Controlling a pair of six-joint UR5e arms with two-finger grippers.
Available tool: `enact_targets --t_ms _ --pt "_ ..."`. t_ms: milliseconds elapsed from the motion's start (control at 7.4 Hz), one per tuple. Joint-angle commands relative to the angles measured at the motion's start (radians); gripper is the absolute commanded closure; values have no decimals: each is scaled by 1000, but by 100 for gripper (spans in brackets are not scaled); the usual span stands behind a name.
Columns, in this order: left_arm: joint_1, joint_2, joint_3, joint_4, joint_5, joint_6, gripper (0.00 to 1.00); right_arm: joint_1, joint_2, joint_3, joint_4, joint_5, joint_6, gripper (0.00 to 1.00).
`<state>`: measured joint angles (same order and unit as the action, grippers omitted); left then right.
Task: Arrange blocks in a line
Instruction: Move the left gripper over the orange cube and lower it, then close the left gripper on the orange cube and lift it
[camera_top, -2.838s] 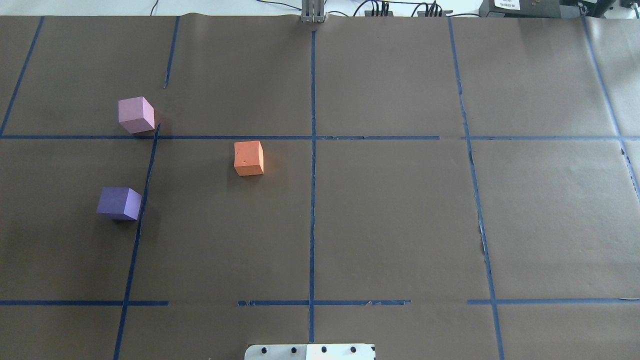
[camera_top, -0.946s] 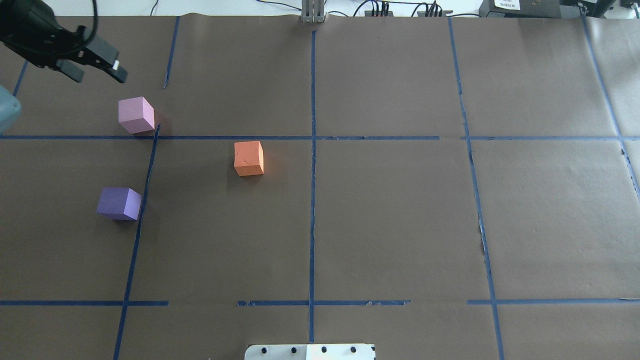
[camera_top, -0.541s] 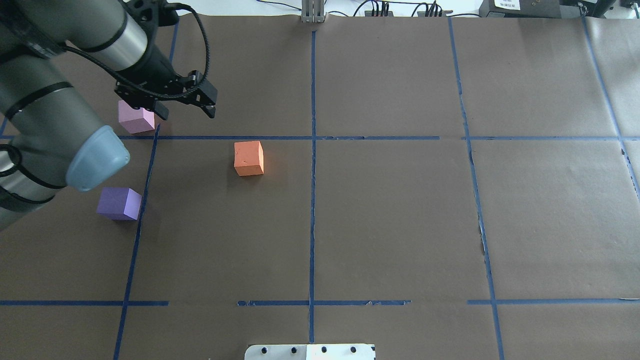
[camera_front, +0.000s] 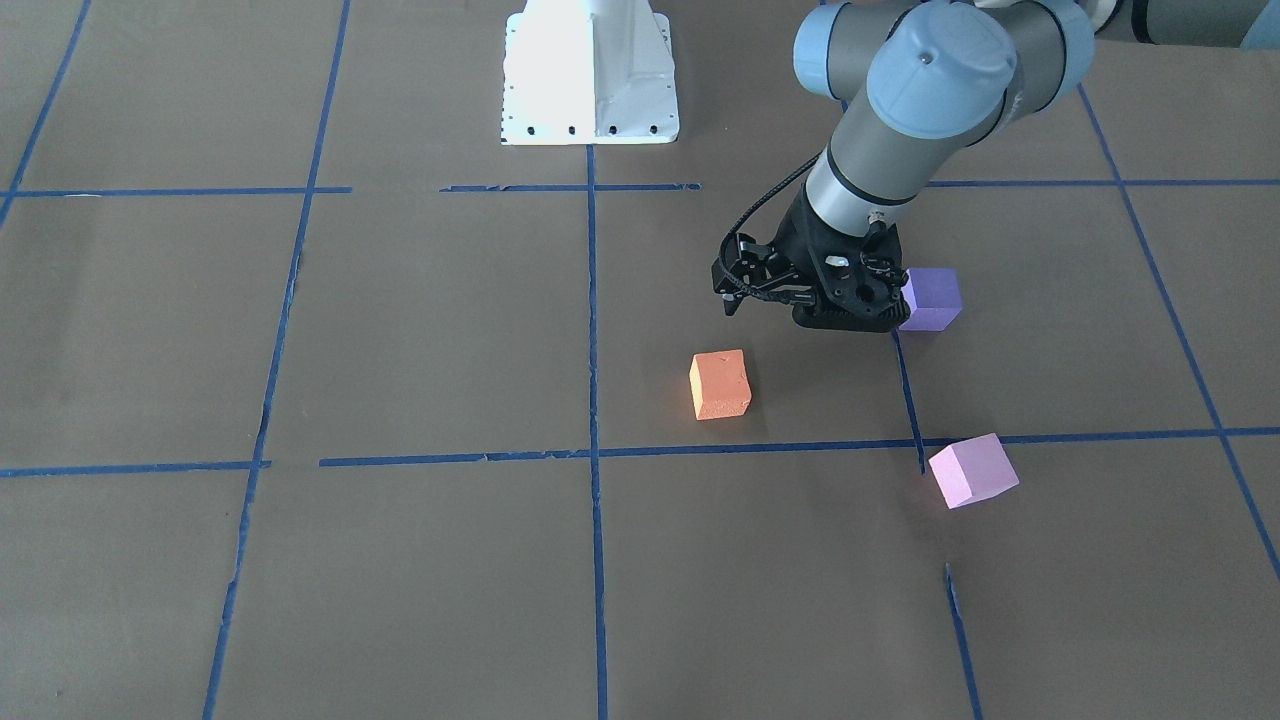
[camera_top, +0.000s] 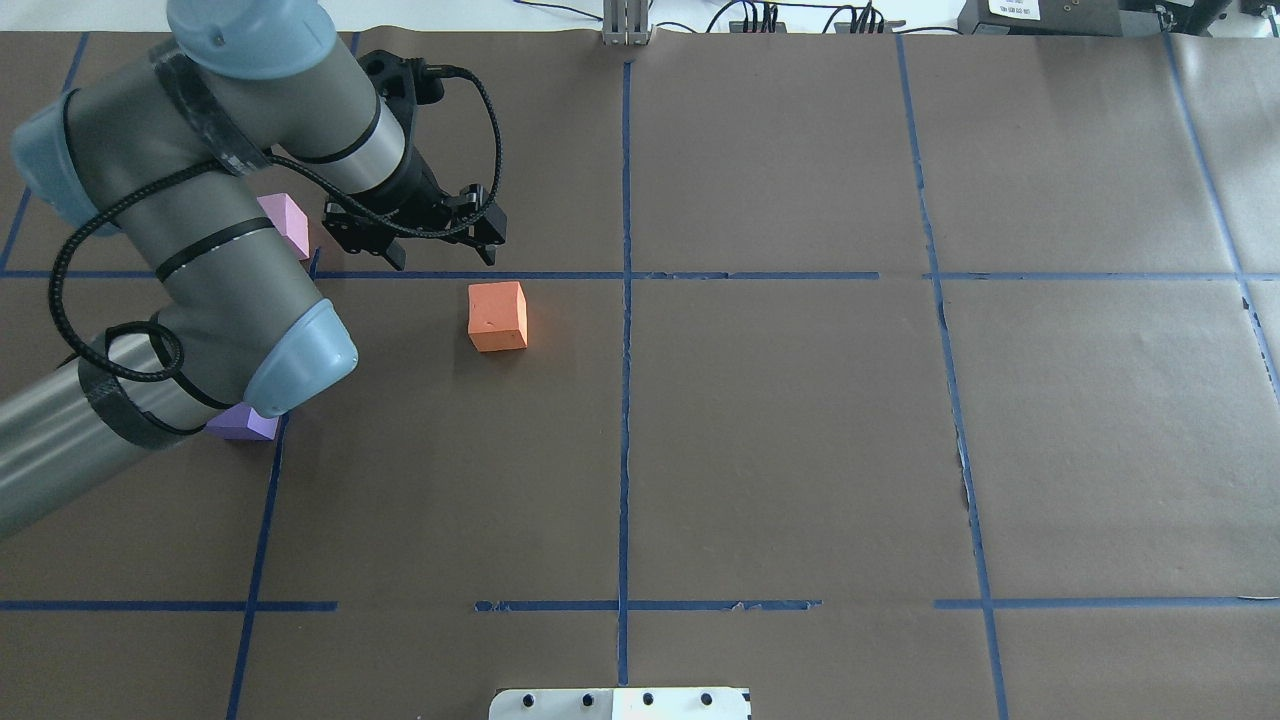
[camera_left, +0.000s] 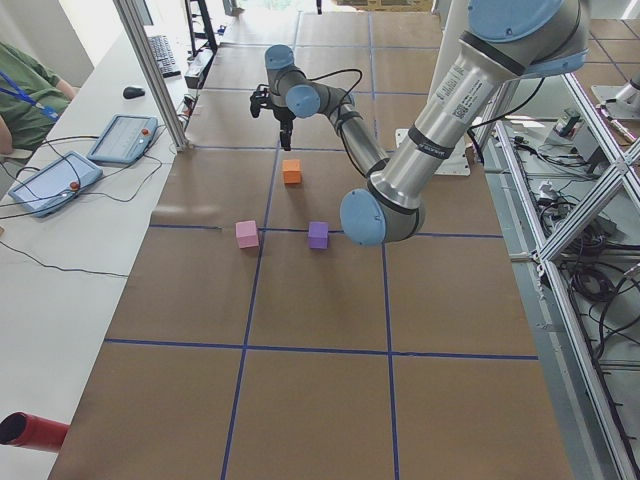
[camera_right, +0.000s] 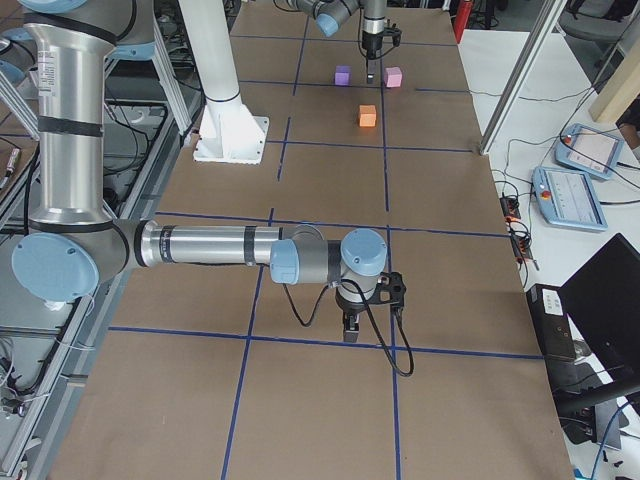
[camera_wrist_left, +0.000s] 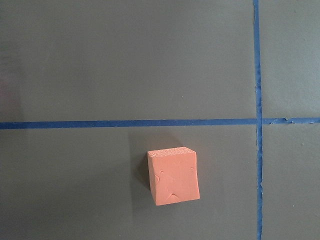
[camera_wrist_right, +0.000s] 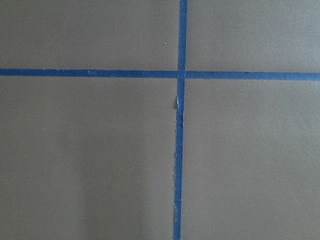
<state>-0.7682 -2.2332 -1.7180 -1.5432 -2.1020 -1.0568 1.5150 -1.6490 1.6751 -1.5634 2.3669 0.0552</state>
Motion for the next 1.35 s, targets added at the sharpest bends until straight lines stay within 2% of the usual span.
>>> enact_targets --t_ms 0,270,811,1216 --pt "73 -6 40 -29 86 -106 0 -1 0 0 0 0 0 0" --pt "75 -81 195 -46 89 -147 0 -1 0 0 0 0 0 0" --pt "73 -86 253 -63 117 -160 0 -1 2 0 0 0 0 0" --pt "75 -85 294 -132 117 -158 0 1 0 0 0 0 0 0"
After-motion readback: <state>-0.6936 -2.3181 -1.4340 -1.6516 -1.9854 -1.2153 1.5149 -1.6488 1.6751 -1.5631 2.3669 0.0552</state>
